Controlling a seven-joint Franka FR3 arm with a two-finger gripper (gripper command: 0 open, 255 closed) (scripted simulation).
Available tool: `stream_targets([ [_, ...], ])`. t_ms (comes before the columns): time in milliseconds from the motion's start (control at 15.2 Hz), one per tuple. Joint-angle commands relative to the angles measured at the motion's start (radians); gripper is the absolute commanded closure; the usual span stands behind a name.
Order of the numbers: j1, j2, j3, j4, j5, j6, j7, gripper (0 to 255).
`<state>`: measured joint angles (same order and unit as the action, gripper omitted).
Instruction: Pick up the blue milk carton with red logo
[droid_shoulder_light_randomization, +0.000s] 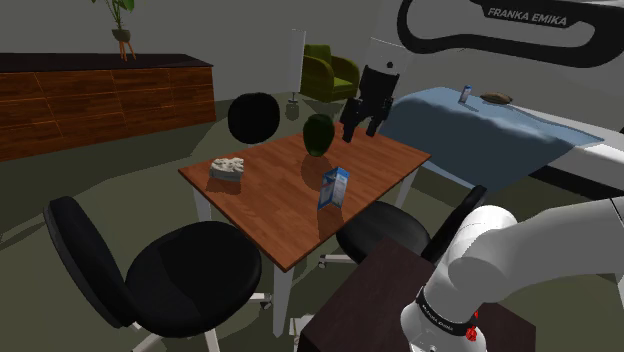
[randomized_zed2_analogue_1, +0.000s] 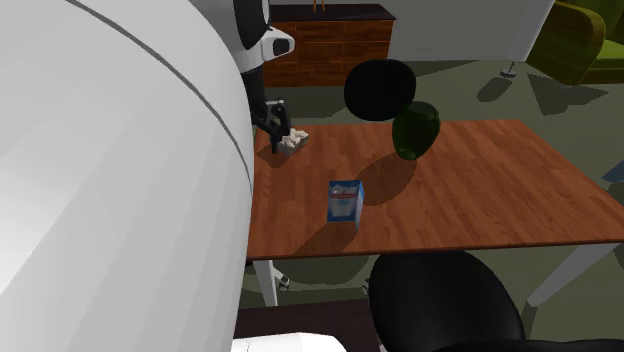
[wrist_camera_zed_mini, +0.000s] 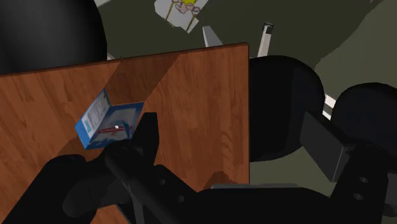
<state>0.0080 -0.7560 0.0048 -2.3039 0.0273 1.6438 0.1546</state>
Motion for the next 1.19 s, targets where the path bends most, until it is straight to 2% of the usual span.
stream_targets([
  [0,0.0,0.0,0.0,0.0,0.0,0.0,0.0,0],
  [528,-0.104,0.221,0.016,-0.015,-0.006,0.22,0.221,0],
  [1122,-0.209,0.487,0.003,0.028,-0.027,0.42,0.464,0],
])
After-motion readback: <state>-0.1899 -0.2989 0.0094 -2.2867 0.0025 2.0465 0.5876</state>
